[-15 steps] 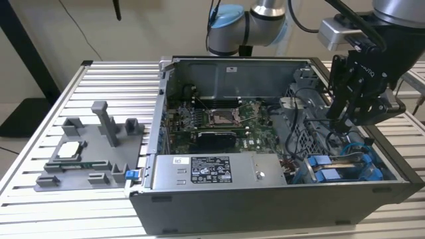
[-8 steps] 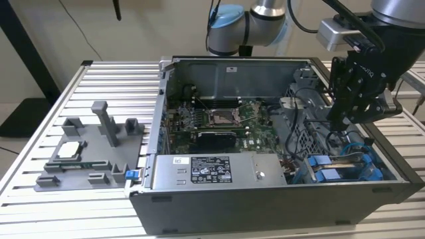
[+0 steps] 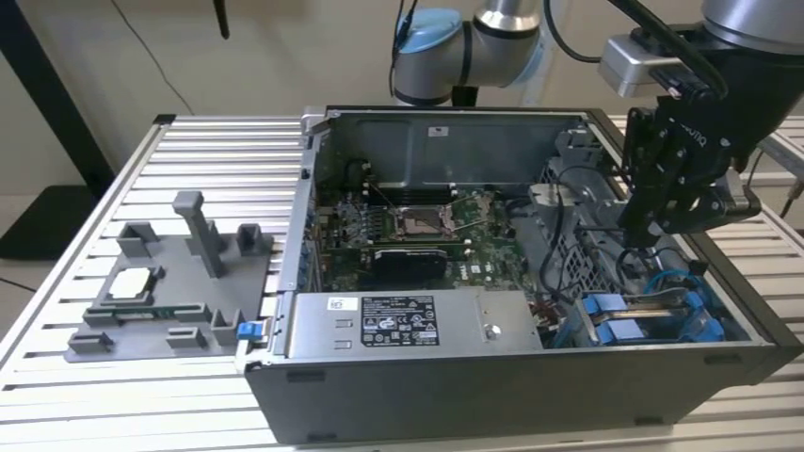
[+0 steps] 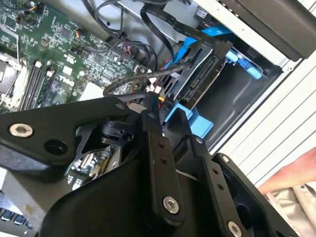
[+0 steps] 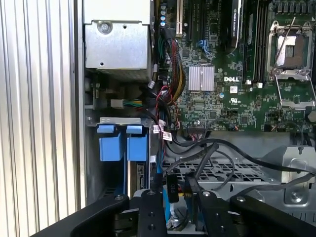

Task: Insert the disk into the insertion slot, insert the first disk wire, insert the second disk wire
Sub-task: 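Insert the first disk wire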

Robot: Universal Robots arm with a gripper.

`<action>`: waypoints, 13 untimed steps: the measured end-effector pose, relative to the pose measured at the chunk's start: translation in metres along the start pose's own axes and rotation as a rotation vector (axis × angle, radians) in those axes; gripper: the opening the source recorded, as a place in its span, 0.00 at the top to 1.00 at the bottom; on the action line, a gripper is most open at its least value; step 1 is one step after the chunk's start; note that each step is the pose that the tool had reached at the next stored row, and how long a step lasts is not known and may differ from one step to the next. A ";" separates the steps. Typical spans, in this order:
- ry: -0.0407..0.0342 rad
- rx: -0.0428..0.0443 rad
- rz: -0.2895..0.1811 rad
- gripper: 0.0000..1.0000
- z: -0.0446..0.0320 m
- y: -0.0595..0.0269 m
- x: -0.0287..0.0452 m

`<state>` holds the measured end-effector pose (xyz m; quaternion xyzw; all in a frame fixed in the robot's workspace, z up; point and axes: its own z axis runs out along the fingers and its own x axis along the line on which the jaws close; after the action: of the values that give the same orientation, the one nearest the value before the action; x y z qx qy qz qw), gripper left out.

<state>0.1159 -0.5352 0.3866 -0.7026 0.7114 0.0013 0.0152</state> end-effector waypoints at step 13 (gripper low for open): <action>-0.0002 0.0000 0.000 1.00 0.0003 0.0000 -0.0001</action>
<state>0.1159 -0.5351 0.3863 -0.7026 0.7114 0.0014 0.0152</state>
